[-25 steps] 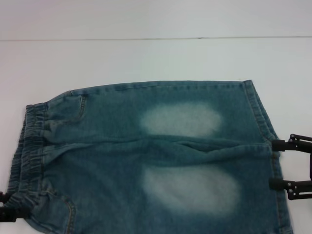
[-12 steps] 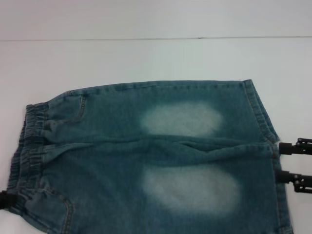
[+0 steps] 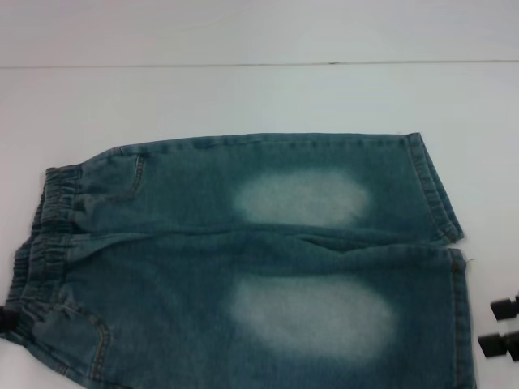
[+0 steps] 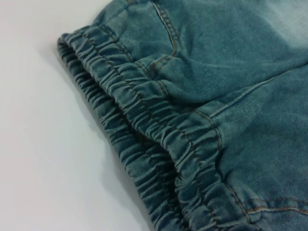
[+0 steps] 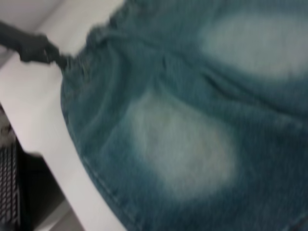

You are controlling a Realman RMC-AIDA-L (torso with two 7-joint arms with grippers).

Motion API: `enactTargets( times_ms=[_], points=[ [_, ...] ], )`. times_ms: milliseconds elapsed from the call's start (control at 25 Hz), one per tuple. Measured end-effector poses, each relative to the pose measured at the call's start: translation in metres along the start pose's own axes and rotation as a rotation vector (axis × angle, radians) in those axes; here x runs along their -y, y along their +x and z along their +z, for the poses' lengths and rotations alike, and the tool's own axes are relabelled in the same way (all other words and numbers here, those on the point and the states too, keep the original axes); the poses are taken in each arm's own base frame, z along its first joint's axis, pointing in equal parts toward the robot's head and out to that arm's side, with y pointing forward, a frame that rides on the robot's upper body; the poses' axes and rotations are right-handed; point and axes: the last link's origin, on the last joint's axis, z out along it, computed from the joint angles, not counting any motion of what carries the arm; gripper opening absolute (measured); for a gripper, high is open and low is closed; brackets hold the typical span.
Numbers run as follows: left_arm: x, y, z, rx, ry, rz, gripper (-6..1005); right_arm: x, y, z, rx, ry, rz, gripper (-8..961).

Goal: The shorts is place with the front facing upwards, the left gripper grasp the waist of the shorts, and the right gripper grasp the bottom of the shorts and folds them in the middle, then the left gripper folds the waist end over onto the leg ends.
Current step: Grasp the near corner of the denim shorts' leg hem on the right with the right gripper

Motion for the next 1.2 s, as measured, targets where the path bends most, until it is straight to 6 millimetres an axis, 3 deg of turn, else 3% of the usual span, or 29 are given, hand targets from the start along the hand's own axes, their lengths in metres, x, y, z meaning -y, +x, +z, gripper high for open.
enactTargets(
  times_ms=[160,680,1200],
  points=[
    [-0.002,-0.001,0.001,0.001,-0.004,0.001,76,-0.001,-0.005,0.002,-0.077,-0.006,0.047,900],
    [-0.004,-0.004,0.002,0.006,-0.011,-0.001,74,-0.006,0.012,0.025,-0.276,-0.057,0.098,924],
    [-0.005,-0.004,0.003,0.006,-0.013,0.003,73,-0.006,0.013,0.039,-0.281,-0.099,0.095,924]
  ],
)
